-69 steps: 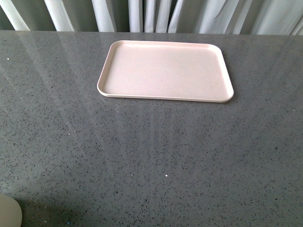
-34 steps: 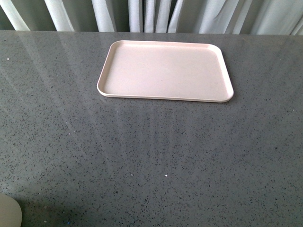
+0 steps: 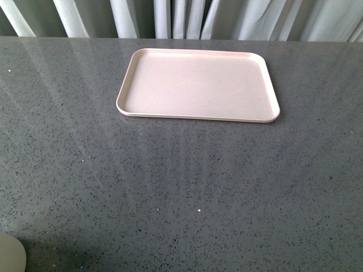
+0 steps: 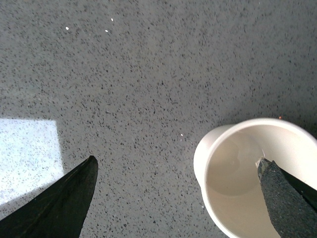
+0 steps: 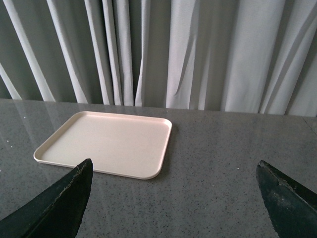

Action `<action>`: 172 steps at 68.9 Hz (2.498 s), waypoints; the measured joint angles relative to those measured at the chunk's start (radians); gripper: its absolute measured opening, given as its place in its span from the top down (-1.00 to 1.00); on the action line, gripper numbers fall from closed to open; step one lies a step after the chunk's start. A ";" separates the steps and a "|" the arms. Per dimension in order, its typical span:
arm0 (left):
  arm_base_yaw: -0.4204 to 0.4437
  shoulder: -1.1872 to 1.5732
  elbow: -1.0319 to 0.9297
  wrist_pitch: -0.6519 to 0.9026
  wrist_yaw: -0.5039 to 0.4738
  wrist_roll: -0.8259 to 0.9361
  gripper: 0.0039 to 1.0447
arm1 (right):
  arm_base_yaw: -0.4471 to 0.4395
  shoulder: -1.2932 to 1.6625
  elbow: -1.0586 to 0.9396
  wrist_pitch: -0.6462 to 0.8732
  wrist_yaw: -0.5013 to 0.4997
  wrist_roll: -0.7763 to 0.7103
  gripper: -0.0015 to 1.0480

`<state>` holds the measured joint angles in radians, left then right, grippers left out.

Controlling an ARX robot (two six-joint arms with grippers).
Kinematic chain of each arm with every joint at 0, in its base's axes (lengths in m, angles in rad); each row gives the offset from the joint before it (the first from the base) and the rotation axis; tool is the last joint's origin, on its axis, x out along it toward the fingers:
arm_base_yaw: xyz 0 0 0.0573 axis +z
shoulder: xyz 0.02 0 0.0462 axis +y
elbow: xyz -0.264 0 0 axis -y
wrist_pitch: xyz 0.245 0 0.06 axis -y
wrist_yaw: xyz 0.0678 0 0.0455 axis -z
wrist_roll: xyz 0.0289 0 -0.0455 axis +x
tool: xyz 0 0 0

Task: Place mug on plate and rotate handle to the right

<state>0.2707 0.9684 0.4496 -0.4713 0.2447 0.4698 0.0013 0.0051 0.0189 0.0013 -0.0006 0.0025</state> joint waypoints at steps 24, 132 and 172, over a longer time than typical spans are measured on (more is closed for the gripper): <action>0.008 0.111 -0.013 0.076 -0.007 0.044 -0.83 | 0.000 0.000 0.000 0.000 0.000 0.000 -0.82; -0.223 0.306 -0.068 0.200 -0.036 -0.041 0.96 | 0.000 0.000 0.000 0.000 0.000 0.000 -0.82; -0.670 0.513 0.443 0.152 -0.132 -0.388 0.97 | 0.000 0.000 0.000 0.000 0.000 0.000 -0.82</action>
<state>-0.3992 1.4811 0.8925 -0.3191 0.1123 0.0822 0.0017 0.0051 0.0189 0.0013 -0.0002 0.0025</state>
